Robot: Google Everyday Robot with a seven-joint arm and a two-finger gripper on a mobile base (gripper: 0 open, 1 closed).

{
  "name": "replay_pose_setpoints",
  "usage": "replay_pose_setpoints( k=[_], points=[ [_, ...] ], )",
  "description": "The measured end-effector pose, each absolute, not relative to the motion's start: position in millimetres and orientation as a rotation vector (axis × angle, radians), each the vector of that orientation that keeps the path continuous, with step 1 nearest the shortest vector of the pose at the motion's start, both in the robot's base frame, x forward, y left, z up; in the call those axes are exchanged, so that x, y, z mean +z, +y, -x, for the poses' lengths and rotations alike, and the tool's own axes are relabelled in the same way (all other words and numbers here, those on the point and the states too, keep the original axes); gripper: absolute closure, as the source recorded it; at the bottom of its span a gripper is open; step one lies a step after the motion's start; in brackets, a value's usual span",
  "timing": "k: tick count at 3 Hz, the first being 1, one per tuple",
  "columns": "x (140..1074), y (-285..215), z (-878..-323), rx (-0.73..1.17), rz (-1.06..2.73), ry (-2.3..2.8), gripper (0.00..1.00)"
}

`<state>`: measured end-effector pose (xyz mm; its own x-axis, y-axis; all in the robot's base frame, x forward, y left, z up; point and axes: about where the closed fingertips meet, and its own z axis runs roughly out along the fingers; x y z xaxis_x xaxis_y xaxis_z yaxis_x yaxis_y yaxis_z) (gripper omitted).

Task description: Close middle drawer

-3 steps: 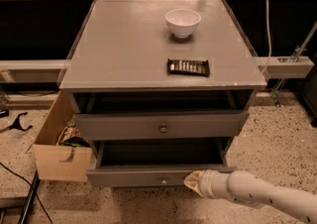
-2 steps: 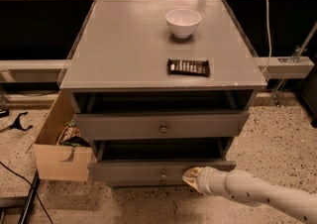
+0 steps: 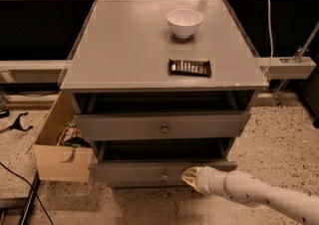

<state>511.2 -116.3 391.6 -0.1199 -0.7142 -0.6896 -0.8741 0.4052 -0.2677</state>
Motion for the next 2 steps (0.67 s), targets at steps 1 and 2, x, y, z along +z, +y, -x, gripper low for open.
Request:
replay_pose_setpoints(
  k=[1,2],
  points=[
    [393.9,-108.1,-527.9,0.218,1.368,1.816,1.0],
    [399.9,-104.9,-554.0,0.135,1.343,1.725,1.0]
  ],
)
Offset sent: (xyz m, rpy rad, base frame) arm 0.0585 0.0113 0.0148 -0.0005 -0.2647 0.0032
